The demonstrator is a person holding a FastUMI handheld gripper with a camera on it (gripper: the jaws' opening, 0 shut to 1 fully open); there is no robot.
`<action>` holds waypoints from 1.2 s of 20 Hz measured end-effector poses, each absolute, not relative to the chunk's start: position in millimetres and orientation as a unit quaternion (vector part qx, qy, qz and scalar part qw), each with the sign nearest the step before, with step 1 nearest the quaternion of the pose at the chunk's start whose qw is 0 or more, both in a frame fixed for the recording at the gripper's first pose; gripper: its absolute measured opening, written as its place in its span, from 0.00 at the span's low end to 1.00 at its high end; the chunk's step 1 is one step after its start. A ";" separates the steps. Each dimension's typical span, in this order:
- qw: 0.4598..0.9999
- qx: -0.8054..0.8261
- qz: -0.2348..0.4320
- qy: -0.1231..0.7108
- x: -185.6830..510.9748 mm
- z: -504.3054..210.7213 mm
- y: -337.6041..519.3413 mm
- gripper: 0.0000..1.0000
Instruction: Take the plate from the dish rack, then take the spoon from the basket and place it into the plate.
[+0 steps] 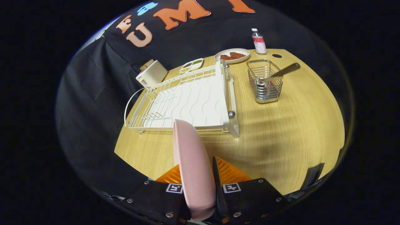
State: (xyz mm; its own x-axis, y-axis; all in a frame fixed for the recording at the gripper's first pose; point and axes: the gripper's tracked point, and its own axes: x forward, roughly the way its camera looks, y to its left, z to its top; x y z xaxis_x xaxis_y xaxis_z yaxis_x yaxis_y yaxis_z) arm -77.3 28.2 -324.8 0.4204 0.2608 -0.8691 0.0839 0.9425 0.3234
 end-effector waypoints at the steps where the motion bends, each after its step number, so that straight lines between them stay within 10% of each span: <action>1: 0.826 0.171 0.055 0.534 -79.2 -331.7 29.9 0.31; 7: 0.818 0.237 0.034 0.524 -88.9 -360.5 23.5 0.33; 18: 0.884 0.132 -0.055 0.445 -65.8 -360.3 -64.2 0.77; 24: 0.938 0.098 -0.097 0.318 3.6 -303.1 -127.6 0.82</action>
State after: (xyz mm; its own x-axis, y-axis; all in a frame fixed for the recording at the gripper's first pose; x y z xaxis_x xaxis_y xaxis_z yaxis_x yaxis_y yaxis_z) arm 3.6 -127.6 -303.1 0.7788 -0.1185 -0.6160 0.2437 0.9620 0.1230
